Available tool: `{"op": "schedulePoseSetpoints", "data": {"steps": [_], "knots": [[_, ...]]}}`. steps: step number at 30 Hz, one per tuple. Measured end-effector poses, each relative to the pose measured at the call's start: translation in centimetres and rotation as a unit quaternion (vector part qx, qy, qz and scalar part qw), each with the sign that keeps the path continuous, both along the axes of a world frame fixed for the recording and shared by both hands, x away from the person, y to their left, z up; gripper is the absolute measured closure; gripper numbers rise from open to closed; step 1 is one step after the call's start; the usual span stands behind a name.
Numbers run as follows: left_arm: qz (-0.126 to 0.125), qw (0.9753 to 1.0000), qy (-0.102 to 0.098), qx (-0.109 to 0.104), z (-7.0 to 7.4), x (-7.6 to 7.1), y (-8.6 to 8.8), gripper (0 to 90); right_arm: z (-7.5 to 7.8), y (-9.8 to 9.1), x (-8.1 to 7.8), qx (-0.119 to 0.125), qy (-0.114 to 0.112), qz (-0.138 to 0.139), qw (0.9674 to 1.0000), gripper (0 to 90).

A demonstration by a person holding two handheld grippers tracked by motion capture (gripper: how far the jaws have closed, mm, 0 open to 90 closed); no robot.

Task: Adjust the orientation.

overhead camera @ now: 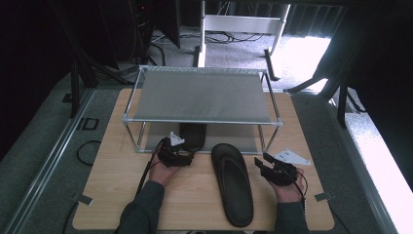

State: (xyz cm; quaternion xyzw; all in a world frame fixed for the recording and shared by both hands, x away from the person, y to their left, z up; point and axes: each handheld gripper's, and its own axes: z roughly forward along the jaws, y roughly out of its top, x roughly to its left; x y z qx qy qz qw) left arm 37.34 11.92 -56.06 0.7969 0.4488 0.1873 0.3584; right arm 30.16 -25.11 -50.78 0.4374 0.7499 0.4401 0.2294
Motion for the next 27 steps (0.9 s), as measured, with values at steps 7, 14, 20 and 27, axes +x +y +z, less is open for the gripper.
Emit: {"op": "schedulePoseSetpoints", "data": {"steps": [7,14,20,27], "knots": [[0.001,1.0000,0.000,0.000,0.0,0.0,0.0,20.5,-0.2,1.4,-1.1,0.007,0.006,0.030,0.9995,55.0],[0.001,1.0000,0.000,-0.001,0.0,0.0,0.0,20.5,-0.7,2.4,-1.4,0.008,0.021,0.056,0.9982,55.1],[0.001,1.0000,0.000,-0.002,0.0,0.0,0.0,20.5,-1.3,3.6,-1.9,0.006,0.038,0.081,0.9959,55.4],[0.001,1.0000,0.000,-0.002,0.0,0.0,0.0,20.5,-2.6,4.1,-1.3,0.007,0.079,0.082,0.9935,62.0]]}}
